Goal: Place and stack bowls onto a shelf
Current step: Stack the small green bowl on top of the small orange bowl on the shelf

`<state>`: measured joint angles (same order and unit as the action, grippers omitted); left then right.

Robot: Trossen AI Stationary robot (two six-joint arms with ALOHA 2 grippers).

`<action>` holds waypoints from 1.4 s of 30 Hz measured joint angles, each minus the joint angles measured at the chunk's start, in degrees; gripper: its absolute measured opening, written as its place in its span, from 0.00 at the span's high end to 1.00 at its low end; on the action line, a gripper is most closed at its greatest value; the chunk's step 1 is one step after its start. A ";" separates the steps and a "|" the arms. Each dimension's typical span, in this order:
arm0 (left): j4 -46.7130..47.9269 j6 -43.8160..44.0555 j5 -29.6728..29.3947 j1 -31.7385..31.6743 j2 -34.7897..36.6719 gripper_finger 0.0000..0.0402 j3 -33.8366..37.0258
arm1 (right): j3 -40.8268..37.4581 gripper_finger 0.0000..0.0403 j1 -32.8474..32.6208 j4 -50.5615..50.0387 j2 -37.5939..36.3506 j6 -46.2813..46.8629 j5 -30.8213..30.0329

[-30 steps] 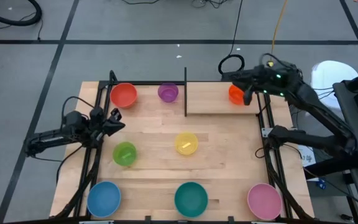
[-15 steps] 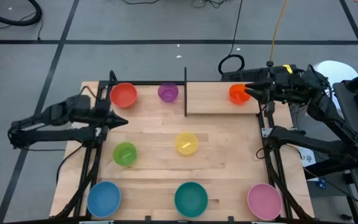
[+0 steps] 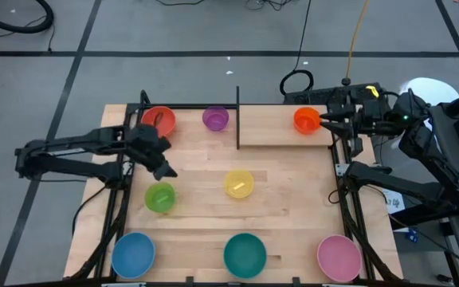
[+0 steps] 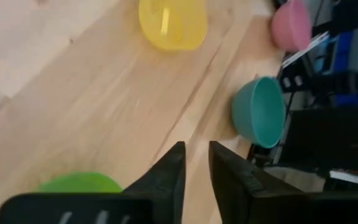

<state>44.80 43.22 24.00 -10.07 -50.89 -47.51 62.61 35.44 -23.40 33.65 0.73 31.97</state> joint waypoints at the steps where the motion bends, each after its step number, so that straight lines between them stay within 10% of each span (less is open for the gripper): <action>1: 0.01 0.00 0.02 0.58 -0.93 0.77 0.00 | 0.00 0.79 0.00 0.03 0.00 0.00 0.14; 11: 3.18 -20.30 -1.60 8.89 -8.75 0.70 0.02 | 0.00 0.79 0.00 0.02 -0.02 -2.41 1.22; 18: 8.37 -33.20 -21.46 16.23 -12.71 0.70 0.02 | 0.00 0.79 0.02 0.02 -0.02 -3.22 1.35; 42: 11.79 -33.73 -28.22 19.64 -32.32 0.70 0.07 | 0.00 0.79 0.04 0.00 -0.02 -3.37 1.34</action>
<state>56.60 9.49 -4.21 9.56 -83.20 -47.44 62.61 35.48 -23.40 33.63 -2.63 33.31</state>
